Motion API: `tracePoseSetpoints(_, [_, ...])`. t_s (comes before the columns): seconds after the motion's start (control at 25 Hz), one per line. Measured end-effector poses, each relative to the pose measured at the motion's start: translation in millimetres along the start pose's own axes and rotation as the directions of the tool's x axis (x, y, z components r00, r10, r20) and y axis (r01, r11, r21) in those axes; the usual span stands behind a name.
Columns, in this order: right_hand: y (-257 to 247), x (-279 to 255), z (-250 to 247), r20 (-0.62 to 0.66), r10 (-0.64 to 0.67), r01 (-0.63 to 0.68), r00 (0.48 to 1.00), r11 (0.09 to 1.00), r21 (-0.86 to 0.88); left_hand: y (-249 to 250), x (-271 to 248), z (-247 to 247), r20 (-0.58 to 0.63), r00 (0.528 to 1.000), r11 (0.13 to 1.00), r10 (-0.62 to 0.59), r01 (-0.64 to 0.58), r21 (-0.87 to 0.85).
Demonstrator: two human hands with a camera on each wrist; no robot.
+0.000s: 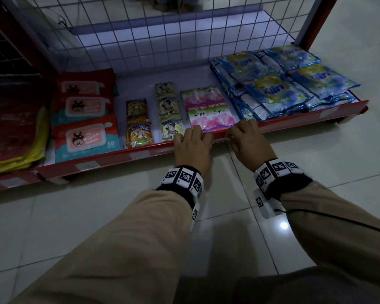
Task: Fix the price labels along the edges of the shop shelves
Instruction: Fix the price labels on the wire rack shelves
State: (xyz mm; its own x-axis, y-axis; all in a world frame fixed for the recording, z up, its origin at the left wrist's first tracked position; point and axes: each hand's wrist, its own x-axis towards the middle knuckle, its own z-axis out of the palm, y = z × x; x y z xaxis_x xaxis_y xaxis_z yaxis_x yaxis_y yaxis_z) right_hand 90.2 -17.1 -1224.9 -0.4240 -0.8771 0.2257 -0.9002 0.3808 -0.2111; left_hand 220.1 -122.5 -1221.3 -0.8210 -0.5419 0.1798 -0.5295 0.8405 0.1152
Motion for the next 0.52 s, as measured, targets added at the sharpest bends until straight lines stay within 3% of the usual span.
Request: tracePoseSetpoints(0.52, [-17, -6, -9, -0.037, -0.014, 0.015, 0.999, 1.0, 0.008, -14, -8, -15, 0.075, 0.994, 0.997, 0.082, -0.082, -0.005])
